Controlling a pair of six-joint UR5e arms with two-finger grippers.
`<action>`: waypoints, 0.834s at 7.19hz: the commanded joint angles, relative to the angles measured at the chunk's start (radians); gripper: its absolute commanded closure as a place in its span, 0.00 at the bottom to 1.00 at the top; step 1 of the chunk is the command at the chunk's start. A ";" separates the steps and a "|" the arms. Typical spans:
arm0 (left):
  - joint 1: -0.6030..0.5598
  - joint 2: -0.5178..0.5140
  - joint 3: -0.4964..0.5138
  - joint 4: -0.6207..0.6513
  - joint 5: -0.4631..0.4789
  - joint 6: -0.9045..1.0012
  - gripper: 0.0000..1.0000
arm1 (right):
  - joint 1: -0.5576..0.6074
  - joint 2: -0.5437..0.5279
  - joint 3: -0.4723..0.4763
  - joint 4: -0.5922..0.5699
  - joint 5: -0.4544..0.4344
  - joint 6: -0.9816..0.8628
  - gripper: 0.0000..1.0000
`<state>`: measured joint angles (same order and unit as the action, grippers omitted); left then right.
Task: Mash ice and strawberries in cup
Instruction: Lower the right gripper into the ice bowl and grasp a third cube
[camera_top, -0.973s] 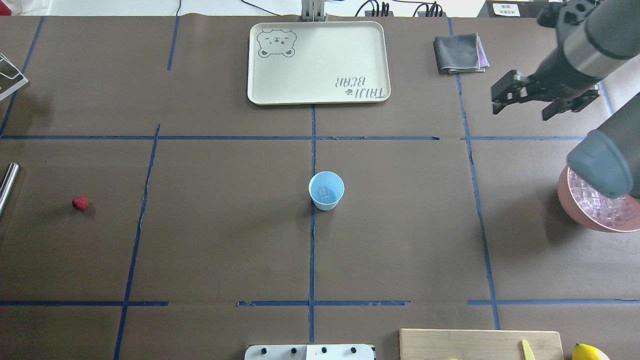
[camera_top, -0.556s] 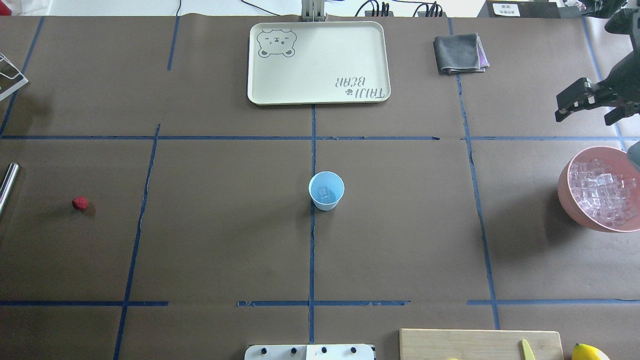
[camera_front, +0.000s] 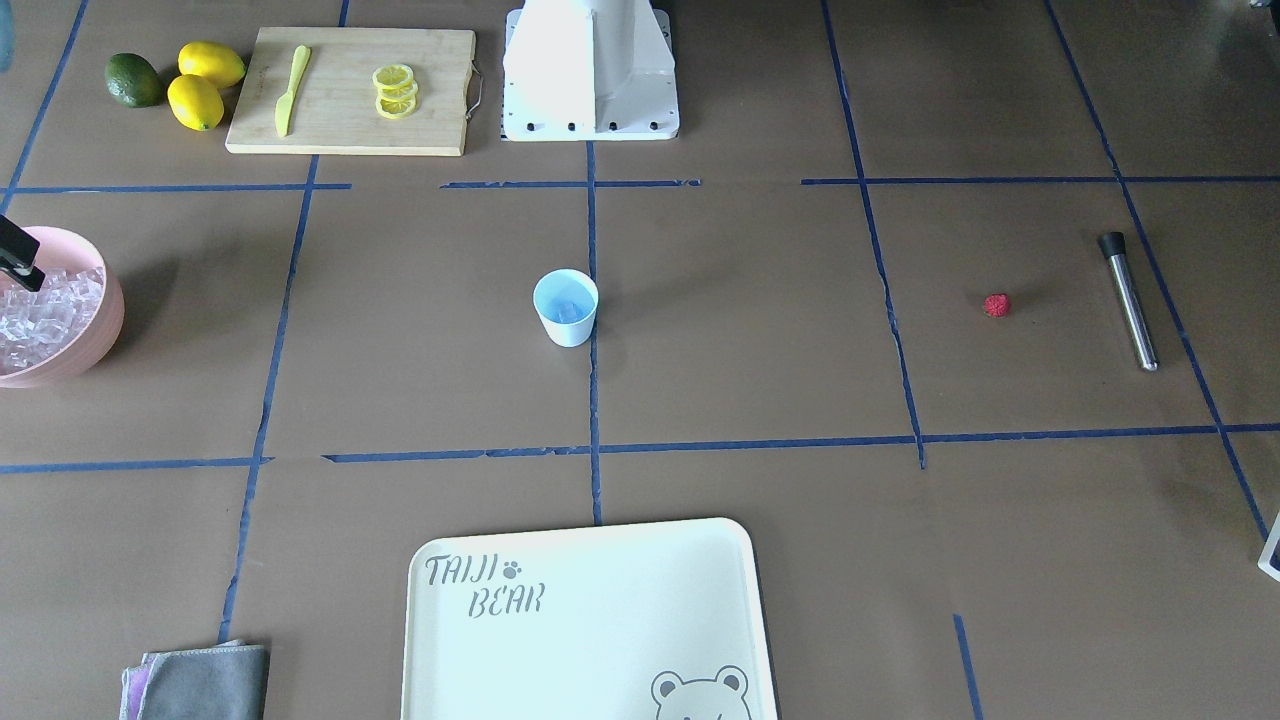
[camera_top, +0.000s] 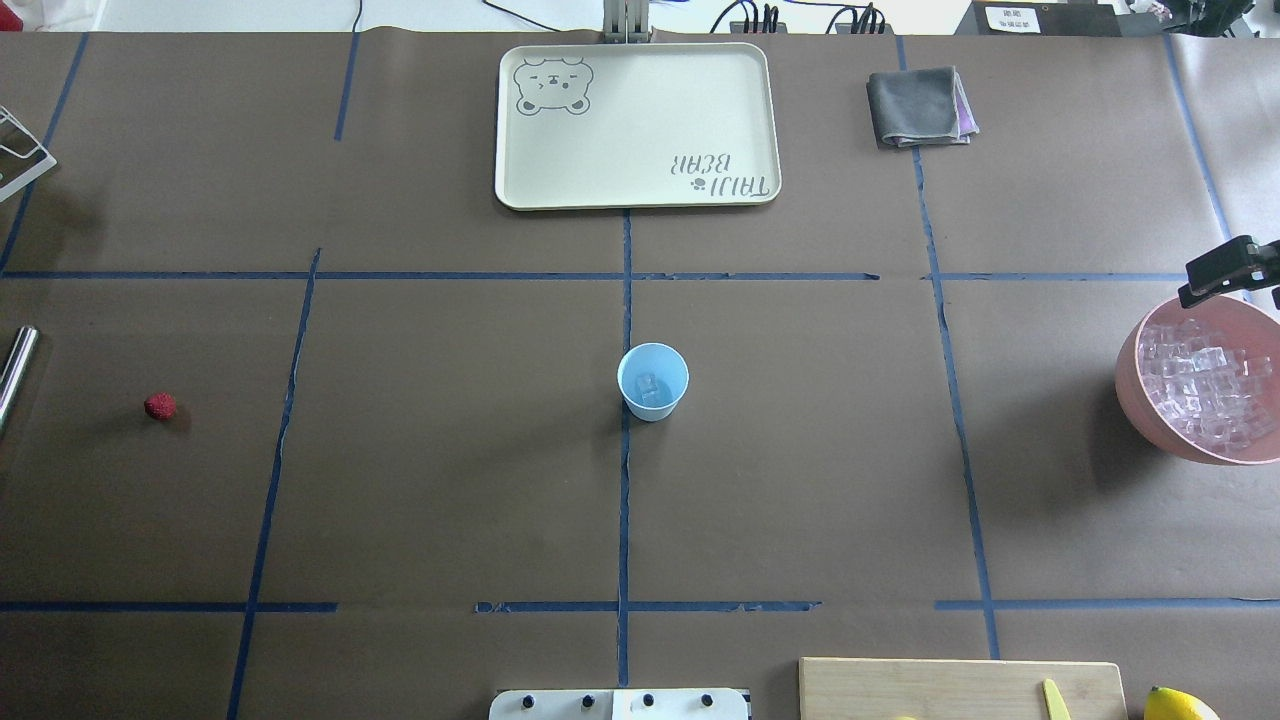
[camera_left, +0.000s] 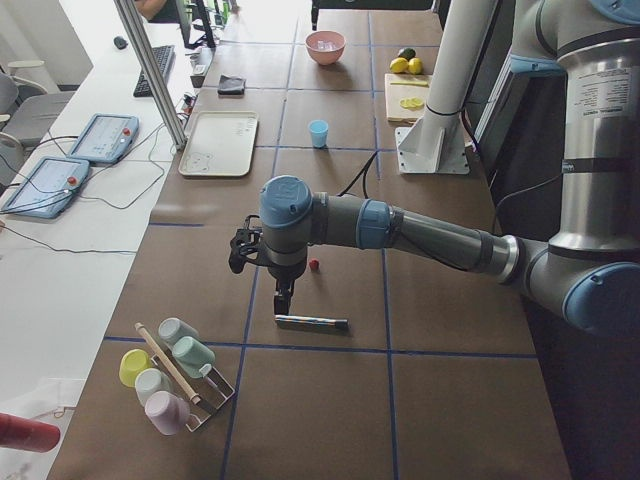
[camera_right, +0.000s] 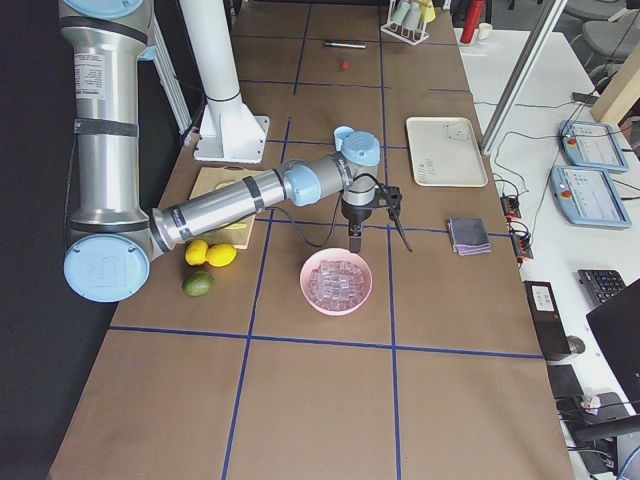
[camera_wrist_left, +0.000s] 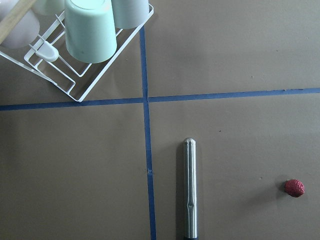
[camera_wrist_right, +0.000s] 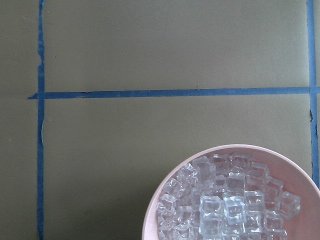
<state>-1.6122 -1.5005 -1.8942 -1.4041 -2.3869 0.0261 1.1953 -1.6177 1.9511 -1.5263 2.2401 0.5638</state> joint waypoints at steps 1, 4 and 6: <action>0.000 0.000 -0.006 0.000 0.000 -0.002 0.00 | 0.000 -0.011 -0.096 0.084 -0.002 0.004 0.02; 0.000 0.049 -0.074 0.004 0.000 -0.046 0.00 | -0.008 -0.010 -0.138 0.112 -0.004 -0.007 0.24; 0.000 0.051 -0.078 0.004 0.002 -0.046 0.00 | -0.063 -0.001 -0.182 0.115 -0.008 -0.005 0.24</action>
<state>-1.6122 -1.4526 -1.9681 -1.4009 -2.3865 -0.0182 1.1634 -1.6247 1.7943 -1.4132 2.2348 0.5575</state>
